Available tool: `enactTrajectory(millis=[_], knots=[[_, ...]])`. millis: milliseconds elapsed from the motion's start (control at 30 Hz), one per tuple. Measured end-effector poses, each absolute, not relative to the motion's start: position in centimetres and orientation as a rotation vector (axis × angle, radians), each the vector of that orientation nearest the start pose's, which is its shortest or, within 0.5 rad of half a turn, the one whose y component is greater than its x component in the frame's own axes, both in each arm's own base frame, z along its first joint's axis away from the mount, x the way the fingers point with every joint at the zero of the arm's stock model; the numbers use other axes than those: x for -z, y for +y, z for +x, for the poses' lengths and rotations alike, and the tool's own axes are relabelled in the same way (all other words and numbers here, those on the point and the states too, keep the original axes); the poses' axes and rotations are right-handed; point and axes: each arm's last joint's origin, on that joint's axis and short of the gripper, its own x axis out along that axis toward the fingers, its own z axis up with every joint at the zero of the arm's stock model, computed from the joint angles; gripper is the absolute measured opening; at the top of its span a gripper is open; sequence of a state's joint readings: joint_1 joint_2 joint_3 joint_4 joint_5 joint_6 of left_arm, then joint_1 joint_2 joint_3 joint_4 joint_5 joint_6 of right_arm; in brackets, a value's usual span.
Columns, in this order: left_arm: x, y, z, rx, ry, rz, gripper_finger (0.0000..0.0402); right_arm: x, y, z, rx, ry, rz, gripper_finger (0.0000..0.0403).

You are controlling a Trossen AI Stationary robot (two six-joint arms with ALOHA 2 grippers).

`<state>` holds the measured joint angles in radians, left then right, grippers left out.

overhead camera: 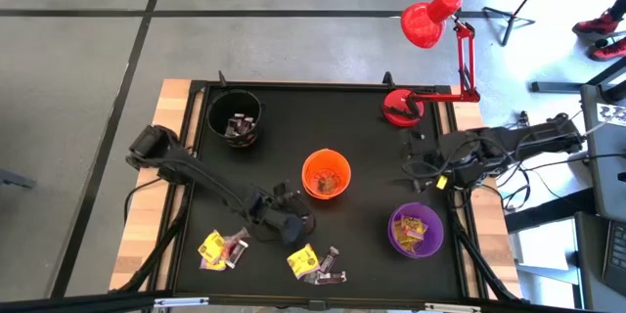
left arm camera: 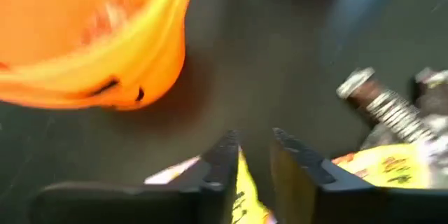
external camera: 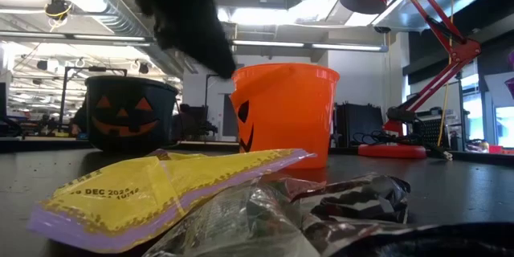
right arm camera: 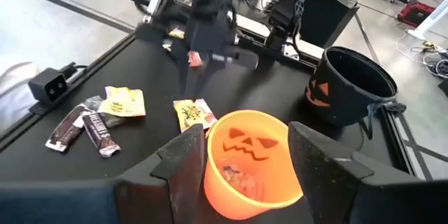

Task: Sort candy
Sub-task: Put the yellow candy into the purple bucket

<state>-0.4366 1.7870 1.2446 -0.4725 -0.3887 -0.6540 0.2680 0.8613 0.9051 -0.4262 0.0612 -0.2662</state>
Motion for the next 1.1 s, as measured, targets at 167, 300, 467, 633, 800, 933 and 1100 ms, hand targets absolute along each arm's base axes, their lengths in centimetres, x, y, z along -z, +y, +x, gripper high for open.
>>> enactTrajectory(millis=[167,300,467,633,800,933,1100], knots=[[-18.5,-14.7,34.1,-0.27,0.957,-0.161,0.0141,-34.1,4.5,16.9,-0.25,0.335,-0.313,0.0204],[-17.2,-15.4,34.0,-0.244,1.006,-0.111,0.0167,-34.0,4.5,17.0,-0.251,0.341,-0.312,0.0204],[-14.9,-16.6,33.5,-0.223,1.099,-0.061,0.0177,-33.7,4.5,17.2,-0.254,0.367,-0.317,0.0204],[-13.3,-16.9,33.5,-0.256,1.138,-0.04,0.0178,-33.6,4.6,17.4,-0.254,0.374,-0.318,0.0204],[-12.9,-16.4,33.4,-0.303,1.156,-0.002,0.0174,-33.4,4.7,17.7,-0.256,0.385,-0.322,0.0204],[-12.9,-16.0,33.4,-0.348,1.137,0.036,0.0142,-33.2,4.7,17.9,-0.258,0.4,-0.324,0.0204],[-13.0,-15.9,33.4,-0.367,1.142,0.055,0.0057,-32.9,4.8,18.3,-0.26,0.415,-0.327,0.0204]])
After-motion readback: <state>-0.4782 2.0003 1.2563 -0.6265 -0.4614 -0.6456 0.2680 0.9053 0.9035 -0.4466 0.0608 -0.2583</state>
